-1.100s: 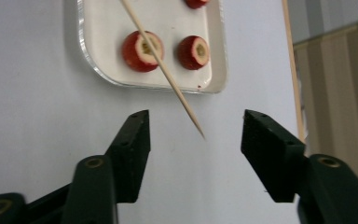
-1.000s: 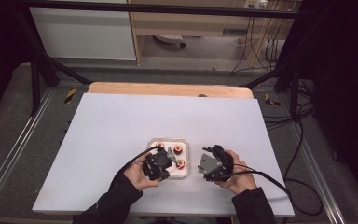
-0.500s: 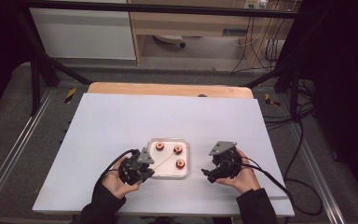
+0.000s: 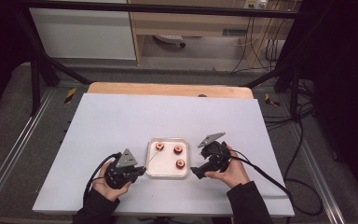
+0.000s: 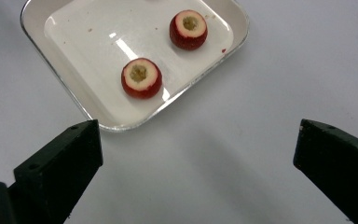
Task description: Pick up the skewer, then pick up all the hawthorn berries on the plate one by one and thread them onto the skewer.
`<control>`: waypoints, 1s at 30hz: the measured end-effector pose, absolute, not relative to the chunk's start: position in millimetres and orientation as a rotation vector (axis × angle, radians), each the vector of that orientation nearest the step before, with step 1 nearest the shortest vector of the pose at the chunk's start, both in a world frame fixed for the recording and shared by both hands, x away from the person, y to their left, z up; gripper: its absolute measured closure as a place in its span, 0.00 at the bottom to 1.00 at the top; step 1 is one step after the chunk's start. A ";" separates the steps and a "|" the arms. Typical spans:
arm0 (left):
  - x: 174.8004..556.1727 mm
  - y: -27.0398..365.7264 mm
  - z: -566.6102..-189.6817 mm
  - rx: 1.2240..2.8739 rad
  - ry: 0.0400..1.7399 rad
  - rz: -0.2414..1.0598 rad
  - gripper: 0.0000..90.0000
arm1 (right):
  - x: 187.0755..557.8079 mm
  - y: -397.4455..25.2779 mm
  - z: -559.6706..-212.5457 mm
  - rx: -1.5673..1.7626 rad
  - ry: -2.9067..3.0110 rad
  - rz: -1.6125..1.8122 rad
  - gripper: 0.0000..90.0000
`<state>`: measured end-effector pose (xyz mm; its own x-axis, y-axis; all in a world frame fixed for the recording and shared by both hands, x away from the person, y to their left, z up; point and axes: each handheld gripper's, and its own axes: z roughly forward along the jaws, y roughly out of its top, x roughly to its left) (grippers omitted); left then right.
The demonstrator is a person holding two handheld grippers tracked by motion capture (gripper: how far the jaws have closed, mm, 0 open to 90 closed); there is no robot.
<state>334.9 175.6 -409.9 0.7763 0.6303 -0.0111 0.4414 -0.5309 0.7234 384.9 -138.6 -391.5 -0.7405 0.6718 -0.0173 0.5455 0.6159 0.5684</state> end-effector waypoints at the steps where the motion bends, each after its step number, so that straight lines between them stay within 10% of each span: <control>1: 334.9 175.6 -409.9 2.218 0.793 0.325 0.98 | 384.9 -138.6 -391.5 1.000 2.613 0.805 0.02; 30: 335.3 186.1 -416.8 2.181 0.812 0.309 0.98 | 418.2 -80.5 -394.7 1.094 2.748 0.719 0.18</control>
<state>335.3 186.1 -416.8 0.7671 0.6404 -0.0389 0.4527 -0.4973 0.7401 418.2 -80.5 -394.7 -0.7375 0.6705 0.0807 0.6242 0.6311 0.4605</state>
